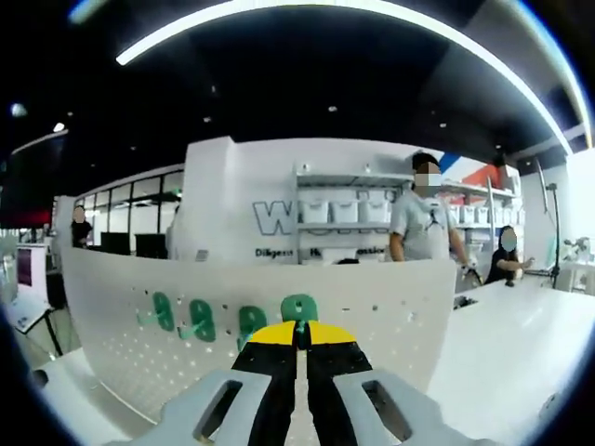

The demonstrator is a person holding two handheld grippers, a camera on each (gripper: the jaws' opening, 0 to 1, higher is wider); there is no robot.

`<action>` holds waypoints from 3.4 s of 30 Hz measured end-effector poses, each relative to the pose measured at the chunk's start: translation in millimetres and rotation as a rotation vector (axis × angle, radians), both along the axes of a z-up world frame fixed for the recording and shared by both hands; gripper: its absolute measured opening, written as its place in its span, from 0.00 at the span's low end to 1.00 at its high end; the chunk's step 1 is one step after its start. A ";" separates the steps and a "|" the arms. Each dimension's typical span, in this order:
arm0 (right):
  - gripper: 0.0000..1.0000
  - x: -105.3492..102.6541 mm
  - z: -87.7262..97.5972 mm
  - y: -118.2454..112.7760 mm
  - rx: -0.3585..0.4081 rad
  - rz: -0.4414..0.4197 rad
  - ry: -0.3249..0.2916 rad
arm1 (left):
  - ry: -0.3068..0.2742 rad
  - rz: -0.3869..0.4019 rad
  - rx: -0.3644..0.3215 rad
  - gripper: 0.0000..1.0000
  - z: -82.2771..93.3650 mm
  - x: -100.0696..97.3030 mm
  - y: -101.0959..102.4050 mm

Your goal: Insert the hook assembly into the mounting plate slot until the hook locks in place.

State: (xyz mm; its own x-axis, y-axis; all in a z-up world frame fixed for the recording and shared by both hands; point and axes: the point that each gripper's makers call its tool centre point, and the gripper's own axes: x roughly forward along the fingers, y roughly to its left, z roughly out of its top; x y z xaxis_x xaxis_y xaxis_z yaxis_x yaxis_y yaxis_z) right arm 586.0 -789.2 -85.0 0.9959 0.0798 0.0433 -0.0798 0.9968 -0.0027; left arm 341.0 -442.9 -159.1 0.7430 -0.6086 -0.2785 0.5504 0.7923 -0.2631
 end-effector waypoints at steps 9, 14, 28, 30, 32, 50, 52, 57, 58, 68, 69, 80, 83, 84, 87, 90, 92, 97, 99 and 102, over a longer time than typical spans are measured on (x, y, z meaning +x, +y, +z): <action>0.00 11.2 -3.8 -5.9 0.041 -0.012 -0.009 | 0.003 0.011 0.000 0.95 -0.5 1.5 5.0; 0.00 11.7 -9.7 -6.3 0.061 -0.026 -0.009 | 0.014 0.020 0.001 0.96 -4.3 2.4 7.6; 0.00 11.6 -23.8 -3.2 0.073 -0.021 -0.008 | 0.019 0.029 0.000 0.95 -5.3 2.5 8.8; 0.00 11.5 -21.8 -2.8 0.074 -0.023 -0.006 | 0.017 0.030 0.004 0.95 -5.2 2.2 9.0; 0.00 12.3 -22.0 -2.2 0.068 -0.033 0.004 | 0.017 0.030 0.002 0.95 -5.0 1.8 8.7; 0.01 13.1 -24.8 -0.8 0.051 -0.027 0.022 | 0.010 0.029 0.002 0.95 -2.7 -1.3 7.5; 0.01 13.8 -24.6 -1.0 0.050 -0.026 0.030 | 0.012 0.027 -0.001 0.95 -2.9 -1.6 7.0; 0.01 14.6 -24.8 -1.5 0.025 -0.021 0.044 | 0.010 0.024 -0.004 0.95 -0.9 -2.1 6.4; 0.01 14.3 -24.8 -1.5 0.029 -0.020 0.050 | 0.009 0.024 -0.002 0.95 -0.7 -2.2 6.5; 0.05 5.7 -10.9 -2.1 -0.002 -0.023 0.045 | 0.002 0.034 -0.002 0.96 1.6 -6.0 9.8; 0.05 4.8 -7.7 -3.4 0.008 -0.022 0.039 | 0.001 0.034 -0.003 0.96 1.9 -6.3 9.9; 0.17 -19.5 18.2 -8.0 0.074 -0.019 -0.011 | -0.015 0.035 0.001 0.96 7.3 -11.1 10.0; 0.21 -29.2 20.8 -9.0 0.081 -0.019 -0.011 | -0.016 0.036 0.000 0.96 7.6 -12.4 10.4; 0.23 -32.2 21.0 -8.9 0.085 -0.018 -0.010 | -0.017 0.037 0.000 0.96 7.7 -12.7 10.5; 0.31 -44.5 17.1 -3.9 0.107 0.004 0.012 | -0.015 0.037 0.000 0.96 6.6 -13.7 10.6; 0.33 -58.5 10.3 1.5 0.086 0.023 0.039 | -0.018 0.037 -0.002 0.96 6.5 -13.8 10.5; 0.34 -69.1 5.4 4.4 0.067 0.032 0.054 | -0.017 0.036 -0.001 0.96 6.2 -14.1 10.2; 0.47 -90.0 -6.1 12.3 0.090 0.055 0.075 | -0.017 0.033 0.001 0.97 5.8 -14.8 10.2; 0.51 -97.8 -10.6 19.1 0.079 0.066 0.077 | -0.017 0.033 0.004 0.97 5.8 -15.2 10.7; 0.52 -108.5 -17.1 25.0 0.073 0.073 0.086 | -0.021 0.037 0.007 0.97 6.8 -16.1 12.1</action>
State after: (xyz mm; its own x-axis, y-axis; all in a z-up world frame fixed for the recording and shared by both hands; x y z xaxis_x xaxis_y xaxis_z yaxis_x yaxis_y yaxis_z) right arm 477.4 -764.2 -102.1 0.9878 0.1521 -0.0341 -0.1490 0.9856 0.0795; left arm 324.9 -430.8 -152.3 0.7704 -0.5790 -0.2670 0.5261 0.8138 -0.2467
